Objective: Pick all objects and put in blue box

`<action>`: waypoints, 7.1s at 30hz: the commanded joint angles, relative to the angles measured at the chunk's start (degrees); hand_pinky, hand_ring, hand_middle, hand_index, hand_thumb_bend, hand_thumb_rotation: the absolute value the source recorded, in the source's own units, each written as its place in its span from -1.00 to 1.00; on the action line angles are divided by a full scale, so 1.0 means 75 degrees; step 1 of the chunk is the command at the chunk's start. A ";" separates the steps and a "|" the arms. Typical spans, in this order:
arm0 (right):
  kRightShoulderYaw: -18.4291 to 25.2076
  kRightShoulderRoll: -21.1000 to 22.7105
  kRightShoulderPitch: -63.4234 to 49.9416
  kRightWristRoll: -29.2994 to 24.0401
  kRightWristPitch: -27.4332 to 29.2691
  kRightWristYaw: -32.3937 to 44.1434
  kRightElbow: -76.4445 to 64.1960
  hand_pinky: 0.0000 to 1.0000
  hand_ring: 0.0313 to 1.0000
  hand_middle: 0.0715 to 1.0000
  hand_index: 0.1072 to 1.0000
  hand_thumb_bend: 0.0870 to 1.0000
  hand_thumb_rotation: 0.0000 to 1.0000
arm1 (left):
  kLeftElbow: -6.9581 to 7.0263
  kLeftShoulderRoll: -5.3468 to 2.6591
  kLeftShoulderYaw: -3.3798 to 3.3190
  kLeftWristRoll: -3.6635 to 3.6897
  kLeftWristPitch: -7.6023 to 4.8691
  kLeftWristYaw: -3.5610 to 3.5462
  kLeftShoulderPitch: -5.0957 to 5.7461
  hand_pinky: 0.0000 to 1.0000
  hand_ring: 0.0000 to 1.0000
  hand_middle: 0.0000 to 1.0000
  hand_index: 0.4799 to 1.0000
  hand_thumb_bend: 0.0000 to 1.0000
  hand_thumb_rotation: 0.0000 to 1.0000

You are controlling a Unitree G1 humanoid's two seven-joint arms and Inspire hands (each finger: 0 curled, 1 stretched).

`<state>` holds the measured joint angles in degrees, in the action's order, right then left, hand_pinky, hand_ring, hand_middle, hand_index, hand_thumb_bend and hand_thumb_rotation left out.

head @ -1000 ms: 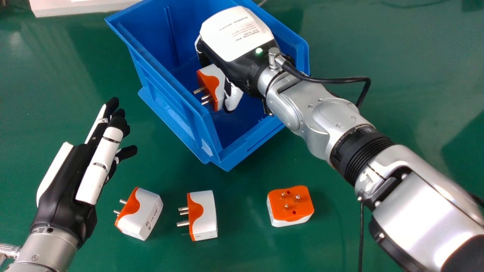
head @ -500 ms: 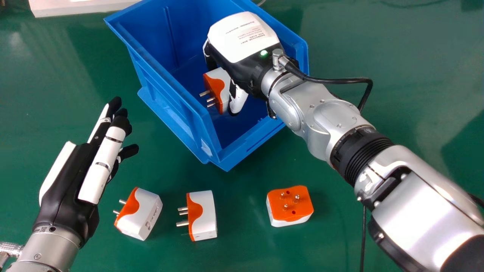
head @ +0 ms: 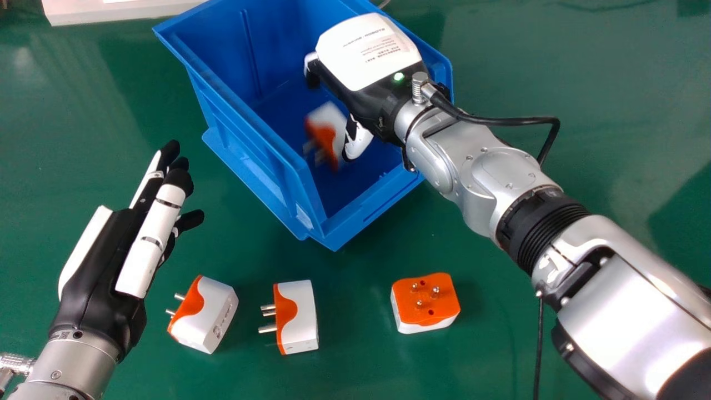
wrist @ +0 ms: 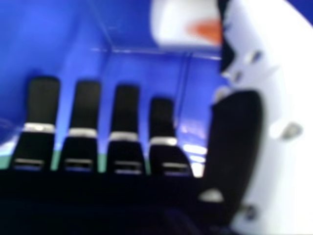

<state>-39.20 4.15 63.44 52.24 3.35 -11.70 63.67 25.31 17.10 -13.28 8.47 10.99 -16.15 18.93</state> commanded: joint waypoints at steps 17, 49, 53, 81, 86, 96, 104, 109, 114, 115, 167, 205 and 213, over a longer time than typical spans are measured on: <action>0.0611 0.0716 -0.0581 -0.0415 -0.0159 -0.0073 -0.2042 0.69 0.97 1.00 0.95 -0.17 -1.00 | -0.0295 0.0148 -0.0133 -0.0036 -0.0133 -0.0070 -0.0316 0.83 0.97 1.00 1.00 -0.16 1.00; 0.2712 0.1365 -1.1529 0.0277 -0.0874 -0.0168 -1.3958 0.61 0.87 0.93 0.80 0.05 -0.85 | -0.0456 0.0345 -0.0482 -0.0070 -0.0168 -0.0112 -0.0357 0.84 0.98 1.00 1.00 -0.15 1.00; 0.2728 0.1077 -1.2428 0.0401 -0.0877 -0.0503 -1.3787 0.58 0.85 0.92 0.78 0.05 -0.83 | -0.0473 0.0350 -0.0489 -0.0057 -0.0191 -0.0122 -0.0356 0.84 0.97 1.00 1.00 -0.14 1.00; 0.2710 0.1432 -1.1708 0.1526 -0.1748 0.1343 -1.1513 0.47 0.72 0.75 0.65 0.11 -0.35 | -0.0328 0.0370 -0.0564 0.0012 -0.0029 -0.0182 -0.0335 0.82 0.96 1.00 1.00 -0.10 1.00; 0.2691 0.1532 -1.1250 0.1186 -0.1558 0.1511 -1.1010 0.47 0.70 0.74 0.64 0.10 -0.39 | -0.0232 0.0355 -0.0569 0.0019 0.0038 -0.0166 -0.0323 0.82 0.96 1.00 1.00 -0.11 1.00; 0.2718 0.2066 -1.0523 0.0192 -0.0705 0.1557 -1.0081 0.47 0.68 0.72 0.62 0.08 -0.48 | -0.0157 0.0308 -0.0569 0.0006 0.0115 -0.0123 -0.0317 0.82 0.96 1.00 1.00 -0.11 1.00; 0.2648 0.2370 -0.9985 0.0064 -0.0517 0.1687 -0.9779 0.47 0.67 0.71 0.60 0.07 -0.53 | -0.0131 0.0311 -0.0575 0.0013 0.0160 -0.0124 -0.0324 0.82 0.96 1.00 1.00 -0.12 1.00; 0.2577 0.2467 -0.9743 0.0041 -0.0489 0.1755 -0.9662 0.46 0.66 0.68 0.57 0.06 -0.57 | -0.0133 0.0320 -0.0573 -0.0007 0.0156 -0.0126 -0.0329 0.82 0.96 1.00 1.00 -0.12 1.00; 0.2505 0.2671 -0.9403 0.0039 -0.0338 0.1865 -0.9400 0.45 0.64 0.67 0.55 0.05 -0.59 | -0.0077 0.0323 -0.0564 -0.0029 0.0200 -0.0111 -0.0329 0.82 0.97 1.00 1.00 -0.12 1.00; 0.2498 0.2701 -0.9354 0.0050 -0.0347 0.1918 -0.9387 0.45 0.64 0.67 0.55 0.05 -0.60 | -0.0069 0.0323 -0.0562 -0.0033 0.0207 -0.0109 -0.0329 0.82 0.97 1.00 1.00 -0.12 1.00; 0.1507 0.3262 -0.7630 0.0704 -0.0526 0.3541 -0.8399 0.22 0.40 0.39 0.22 0.16 -0.75 | 0.0309 0.0402 -0.0532 -0.0098 0.0863 -0.0088 -0.0592 0.81 0.96 1.00 1.00 -0.14 1.00; 0.0904 0.3413 -0.7242 0.1307 -0.0509 0.1984 -0.7237 -0.47 -0.35 -0.11 -0.15 -0.04 -0.99 | 0.0551 0.0473 -0.0501 -0.0098 0.1271 -0.0031 -0.0797 0.83 0.97 1.00 1.00 -0.14 1.00; 0.0790 0.3521 -0.7088 0.1363 -0.0609 0.2468 -0.7247 -0.56 -0.25 -0.11 -0.14 -0.05 -1.00 | 0.0581 0.0493 -0.0483 -0.0110 0.1325 -0.0016 -0.0804 0.84 0.97 1.00 1.00 -0.14 1.00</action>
<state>-32.24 28.63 12.16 59.22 1.07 4.48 5.69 28.16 19.86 -17.00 7.89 20.92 -16.37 13.42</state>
